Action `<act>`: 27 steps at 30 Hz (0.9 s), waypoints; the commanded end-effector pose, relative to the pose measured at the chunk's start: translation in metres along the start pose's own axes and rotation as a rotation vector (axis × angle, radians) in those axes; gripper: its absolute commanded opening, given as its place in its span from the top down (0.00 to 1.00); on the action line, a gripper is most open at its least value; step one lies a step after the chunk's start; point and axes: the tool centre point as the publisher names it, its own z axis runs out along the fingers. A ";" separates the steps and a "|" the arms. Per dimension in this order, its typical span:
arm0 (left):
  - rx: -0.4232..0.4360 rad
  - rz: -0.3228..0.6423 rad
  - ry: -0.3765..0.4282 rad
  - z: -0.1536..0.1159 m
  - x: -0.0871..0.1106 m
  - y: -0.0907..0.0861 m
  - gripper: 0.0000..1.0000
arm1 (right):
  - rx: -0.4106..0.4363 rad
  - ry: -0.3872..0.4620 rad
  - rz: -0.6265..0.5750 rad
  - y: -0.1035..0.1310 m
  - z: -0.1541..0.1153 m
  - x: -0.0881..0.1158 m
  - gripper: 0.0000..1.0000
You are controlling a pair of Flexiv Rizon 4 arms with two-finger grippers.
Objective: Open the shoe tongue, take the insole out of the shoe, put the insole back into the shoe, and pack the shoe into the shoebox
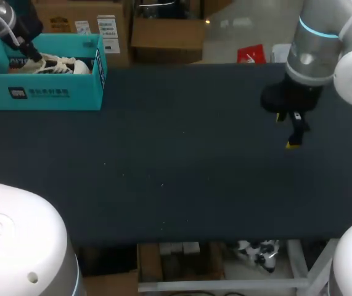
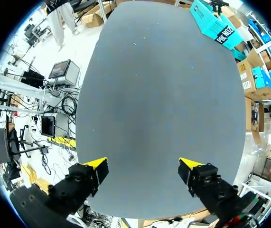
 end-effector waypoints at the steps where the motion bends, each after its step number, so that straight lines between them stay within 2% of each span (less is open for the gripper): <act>1: -0.004 -0.013 0.010 -0.022 0.006 -0.009 0.00 | 0.002 0.001 0.000 0.000 0.000 0.000 0.00; 4: -0.019 -0.027 0.048 -0.042 0.015 -0.020 0.00 | 0.002 0.001 0.000 0.000 0.000 0.000 0.00; 8: -0.005 -0.001 0.069 -0.070 0.037 -0.035 0.00 | 0.002 0.001 0.000 0.000 0.000 0.000 0.00; 12: -0.007 0.030 0.072 -0.092 0.068 -0.042 0.00 | 0.002 0.001 0.000 0.000 0.000 0.000 0.00; 19: 0.015 0.059 0.022 -0.121 0.119 -0.047 0.00 | 0.002 0.001 0.000 0.000 0.000 0.000 0.00; 24: 0.004 0.053 0.009 -0.131 0.163 -0.051 0.00 | 0.002 0.001 0.000 0.000 0.000 0.000 0.00; 27: -0.015 0.069 0.029 -0.135 0.188 -0.053 0.00 | 0.002 0.001 0.000 0.000 0.000 0.000 0.00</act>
